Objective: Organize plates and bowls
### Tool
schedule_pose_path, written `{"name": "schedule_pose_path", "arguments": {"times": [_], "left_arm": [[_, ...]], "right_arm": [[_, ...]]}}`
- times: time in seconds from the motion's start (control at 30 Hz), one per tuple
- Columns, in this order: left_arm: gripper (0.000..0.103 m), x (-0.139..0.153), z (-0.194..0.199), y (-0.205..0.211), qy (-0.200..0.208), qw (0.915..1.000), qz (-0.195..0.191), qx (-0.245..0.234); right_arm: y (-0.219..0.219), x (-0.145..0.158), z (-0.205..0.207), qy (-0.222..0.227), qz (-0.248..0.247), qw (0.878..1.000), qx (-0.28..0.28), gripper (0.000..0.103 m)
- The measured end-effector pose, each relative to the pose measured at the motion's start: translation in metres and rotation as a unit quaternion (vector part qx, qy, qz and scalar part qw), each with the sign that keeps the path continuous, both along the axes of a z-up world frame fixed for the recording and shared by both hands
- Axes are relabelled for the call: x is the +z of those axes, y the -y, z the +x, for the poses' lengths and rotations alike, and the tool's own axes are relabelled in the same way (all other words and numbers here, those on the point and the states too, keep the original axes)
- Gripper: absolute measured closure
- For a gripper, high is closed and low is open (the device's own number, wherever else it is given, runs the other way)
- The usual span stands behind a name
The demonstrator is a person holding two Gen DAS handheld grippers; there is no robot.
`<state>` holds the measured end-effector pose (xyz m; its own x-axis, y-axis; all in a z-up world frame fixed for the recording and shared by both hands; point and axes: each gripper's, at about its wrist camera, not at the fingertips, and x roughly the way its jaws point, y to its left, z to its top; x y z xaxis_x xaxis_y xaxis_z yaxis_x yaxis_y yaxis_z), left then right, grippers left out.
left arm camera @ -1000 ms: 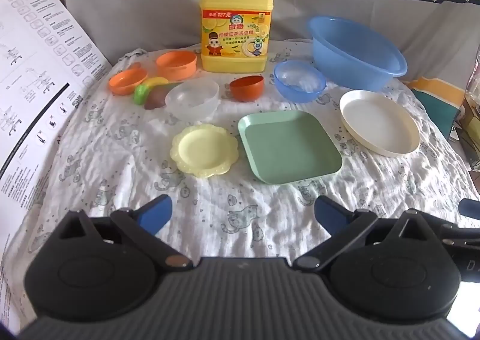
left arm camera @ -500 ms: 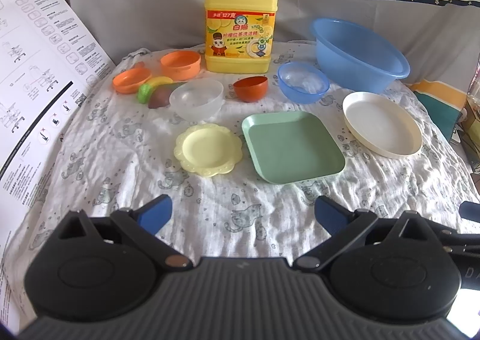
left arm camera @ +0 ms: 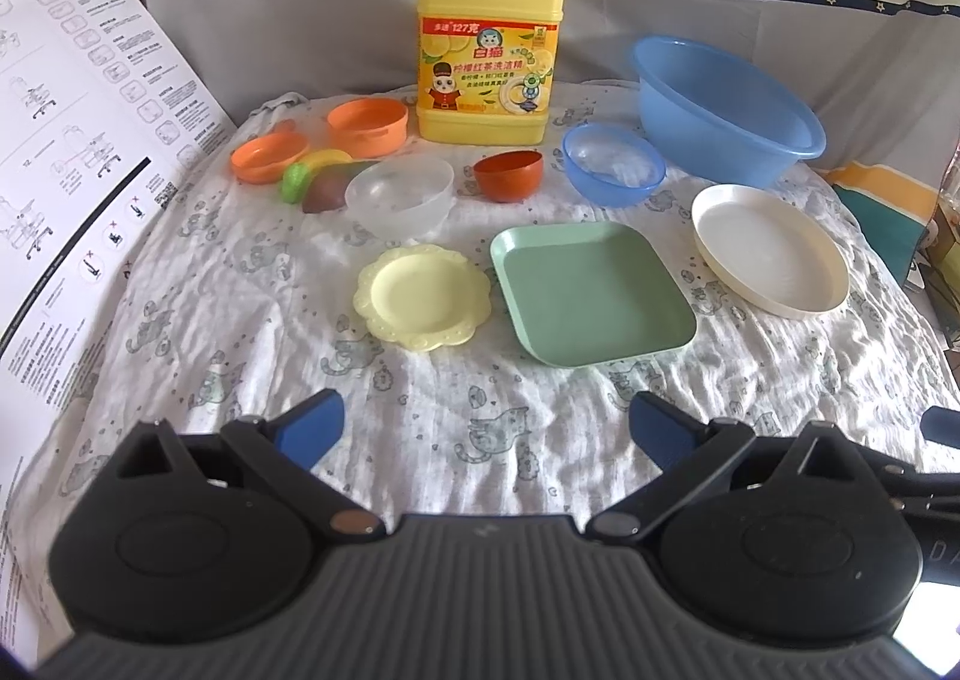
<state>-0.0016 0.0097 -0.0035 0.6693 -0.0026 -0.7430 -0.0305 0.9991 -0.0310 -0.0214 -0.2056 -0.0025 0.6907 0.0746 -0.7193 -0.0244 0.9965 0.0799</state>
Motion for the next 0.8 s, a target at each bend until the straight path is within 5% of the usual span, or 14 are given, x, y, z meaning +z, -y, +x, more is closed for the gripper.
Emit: {"name": "schedule_pose_path", "arguments": {"times": [0.8], "left_arm": [[0.000, 0.0066, -0.0008, -0.0016, 0.009, 0.9999, 0.001, 0.005]], "right_arm": [[0.0023, 0.0071, -0.0013, 0.010, -0.003, 1.000, -0.001, 0.000]]}}
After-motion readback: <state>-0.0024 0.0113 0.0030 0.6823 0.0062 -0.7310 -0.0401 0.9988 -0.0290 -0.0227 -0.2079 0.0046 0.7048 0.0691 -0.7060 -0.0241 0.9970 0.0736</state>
